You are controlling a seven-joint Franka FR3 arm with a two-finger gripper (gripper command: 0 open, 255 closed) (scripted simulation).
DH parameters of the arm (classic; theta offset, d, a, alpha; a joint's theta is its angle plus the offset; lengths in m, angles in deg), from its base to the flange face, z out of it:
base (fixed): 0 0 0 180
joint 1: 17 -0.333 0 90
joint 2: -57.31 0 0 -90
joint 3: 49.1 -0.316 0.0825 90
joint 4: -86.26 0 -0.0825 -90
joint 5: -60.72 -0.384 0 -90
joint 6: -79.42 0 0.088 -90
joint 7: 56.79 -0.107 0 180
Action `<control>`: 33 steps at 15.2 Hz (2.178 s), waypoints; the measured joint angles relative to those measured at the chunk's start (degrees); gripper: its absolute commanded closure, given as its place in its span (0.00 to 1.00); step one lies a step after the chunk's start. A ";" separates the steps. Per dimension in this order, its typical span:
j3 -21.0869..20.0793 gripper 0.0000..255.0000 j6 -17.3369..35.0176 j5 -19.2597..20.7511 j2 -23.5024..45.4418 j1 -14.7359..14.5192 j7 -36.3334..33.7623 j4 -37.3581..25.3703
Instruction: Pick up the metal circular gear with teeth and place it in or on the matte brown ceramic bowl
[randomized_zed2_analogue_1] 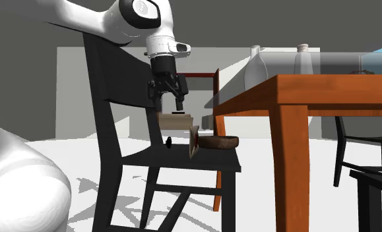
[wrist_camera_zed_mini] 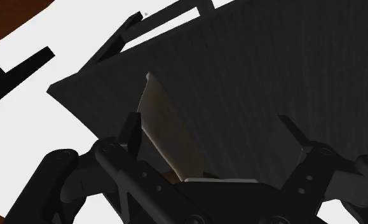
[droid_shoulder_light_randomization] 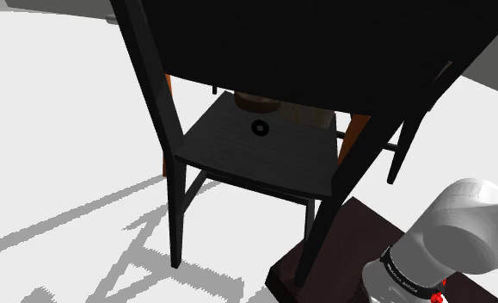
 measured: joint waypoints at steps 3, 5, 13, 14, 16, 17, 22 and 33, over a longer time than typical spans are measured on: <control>-0.71 0.00 0.32 -0.24 2.71 -0.58 0.19 -1.28; -2.22 0.00 0.75 -0.77 7.15 -1.51 -0.03 -3.56; -7.53 0.00 0.62 -1.22 25.21 -4.81 0.19 -14.16; -8.15 0.00 0.68 -1.21 26.99 -5.22 0.23 -14.94; -9.32 0.00 0.56 -0.88 31.30 -5.95 0.42 -17.42; -10.00 0.00 0.38 -0.68 33.63 -6.37 0.35 -18.93; -11.44 0.00 1.04 -0.34 38.40 -7.36 -0.09 -21.11; -10.96 0.00 5.32 -1.15 37.83 -7.11 0.05 -16.80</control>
